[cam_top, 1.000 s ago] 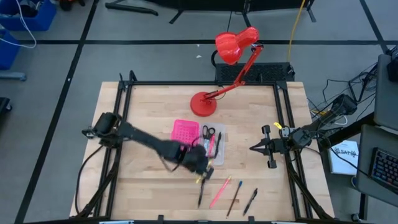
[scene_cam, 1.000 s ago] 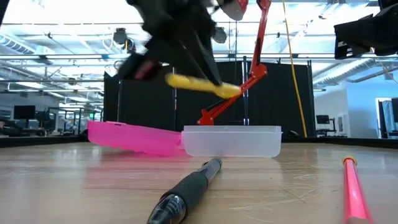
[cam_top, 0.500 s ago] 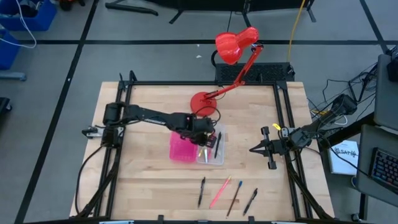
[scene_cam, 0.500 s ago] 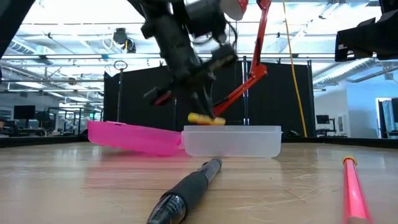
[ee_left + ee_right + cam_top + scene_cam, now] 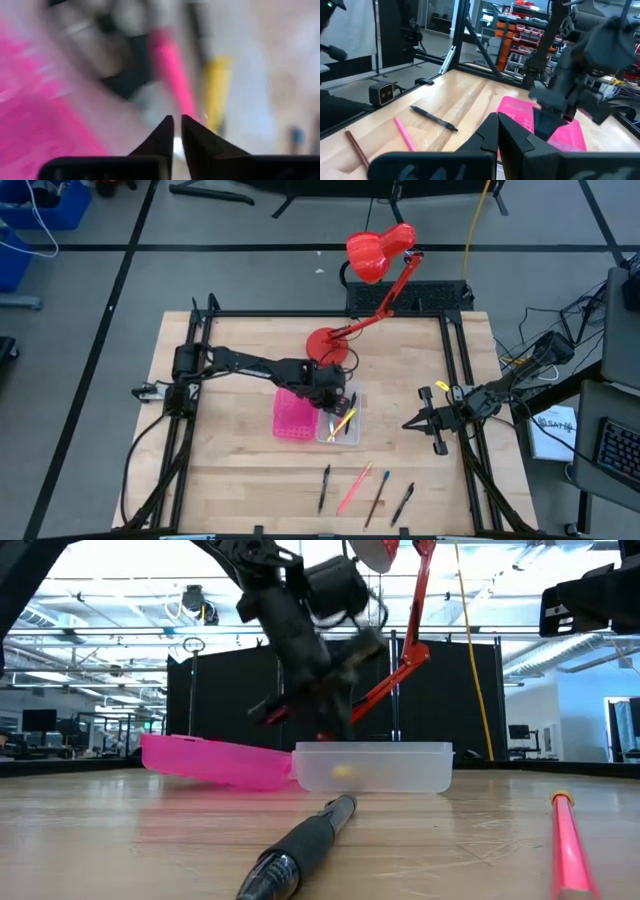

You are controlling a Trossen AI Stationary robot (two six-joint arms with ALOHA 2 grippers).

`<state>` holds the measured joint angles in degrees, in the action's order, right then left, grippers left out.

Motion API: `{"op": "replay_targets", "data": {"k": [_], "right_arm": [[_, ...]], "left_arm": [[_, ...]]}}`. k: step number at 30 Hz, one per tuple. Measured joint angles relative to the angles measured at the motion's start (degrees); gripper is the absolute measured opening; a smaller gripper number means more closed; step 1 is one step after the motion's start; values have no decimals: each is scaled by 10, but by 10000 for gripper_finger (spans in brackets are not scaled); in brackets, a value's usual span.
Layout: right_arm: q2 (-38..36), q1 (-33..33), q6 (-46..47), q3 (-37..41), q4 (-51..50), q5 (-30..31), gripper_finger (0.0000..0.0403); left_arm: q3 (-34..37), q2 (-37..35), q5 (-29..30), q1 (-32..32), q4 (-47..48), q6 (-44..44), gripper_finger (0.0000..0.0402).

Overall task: Pick & place school supplies into a supply box
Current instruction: Put the black pen into the pink supply box

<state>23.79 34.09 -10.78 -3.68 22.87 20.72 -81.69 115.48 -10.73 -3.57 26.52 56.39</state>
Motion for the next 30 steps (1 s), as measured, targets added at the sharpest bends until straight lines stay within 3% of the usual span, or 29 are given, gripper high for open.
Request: {"op": "replay_targets", "data": {"k": [3,5,13,19,22,26,30], "right_arm": [[0,0,0,0,0,0,0],[0,0,0,0,0,0,0],[0,0,6,0,12,1,0],[0,0,-24,0,26,20,0],[0,0,-40,0,25,62,0],[0,0,5,0,37,61,0],[0,0,11,0,55,46,0]], "left_arm": [[0,-34,-50,4,-17,-75,75],[0,-68,-41,18,-17,-125,88],[-1,-295,290,115,108,-245,76],[9,-431,384,231,231,-346,21],[50,-470,426,281,268,-340,7],[155,-537,525,320,196,-343,11],[300,-635,500,301,29,-456,5]]}}
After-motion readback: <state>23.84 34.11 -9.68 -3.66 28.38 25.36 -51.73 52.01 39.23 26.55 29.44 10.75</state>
